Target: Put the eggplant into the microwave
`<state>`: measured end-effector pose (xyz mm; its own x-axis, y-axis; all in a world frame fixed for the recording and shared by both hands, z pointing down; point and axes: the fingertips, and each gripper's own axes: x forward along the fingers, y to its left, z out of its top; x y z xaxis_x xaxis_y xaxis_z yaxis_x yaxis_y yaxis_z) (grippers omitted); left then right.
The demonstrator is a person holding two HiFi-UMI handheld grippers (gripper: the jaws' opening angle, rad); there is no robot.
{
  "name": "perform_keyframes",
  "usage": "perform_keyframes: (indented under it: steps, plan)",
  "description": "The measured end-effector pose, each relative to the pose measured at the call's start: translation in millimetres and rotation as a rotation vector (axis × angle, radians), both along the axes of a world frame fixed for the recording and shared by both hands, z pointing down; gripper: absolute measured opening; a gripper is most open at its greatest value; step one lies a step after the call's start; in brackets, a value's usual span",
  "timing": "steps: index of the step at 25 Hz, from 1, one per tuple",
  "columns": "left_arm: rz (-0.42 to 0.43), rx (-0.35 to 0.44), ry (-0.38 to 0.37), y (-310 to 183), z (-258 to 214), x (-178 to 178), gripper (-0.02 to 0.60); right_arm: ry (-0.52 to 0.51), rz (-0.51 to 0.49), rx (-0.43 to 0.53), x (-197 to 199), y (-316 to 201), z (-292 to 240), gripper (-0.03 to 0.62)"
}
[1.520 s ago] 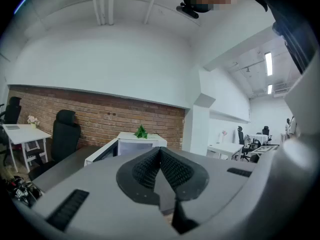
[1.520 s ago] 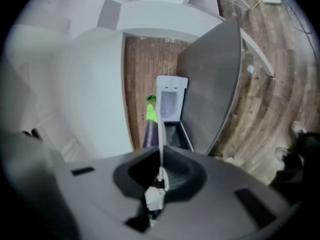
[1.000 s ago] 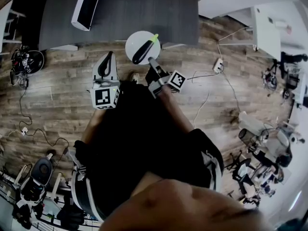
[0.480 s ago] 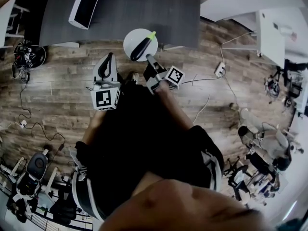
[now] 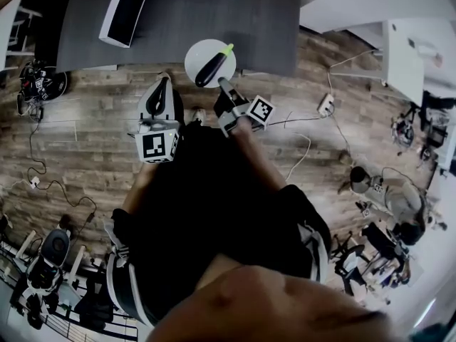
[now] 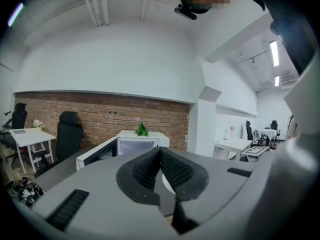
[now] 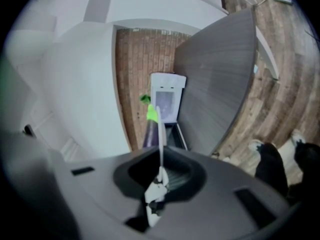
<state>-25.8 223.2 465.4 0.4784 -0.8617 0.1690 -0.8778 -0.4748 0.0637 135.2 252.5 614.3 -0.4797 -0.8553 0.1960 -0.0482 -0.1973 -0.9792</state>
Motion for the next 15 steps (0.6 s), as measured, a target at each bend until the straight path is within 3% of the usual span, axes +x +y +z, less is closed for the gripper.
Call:
perform_keyframes:
  steps: [15]
  plan:
    - [0.056, 0.033, 0.057, -116, -15, -15, 0.037, 0.0, 0.063, -0.002, -16, -102, -1, 0.04]
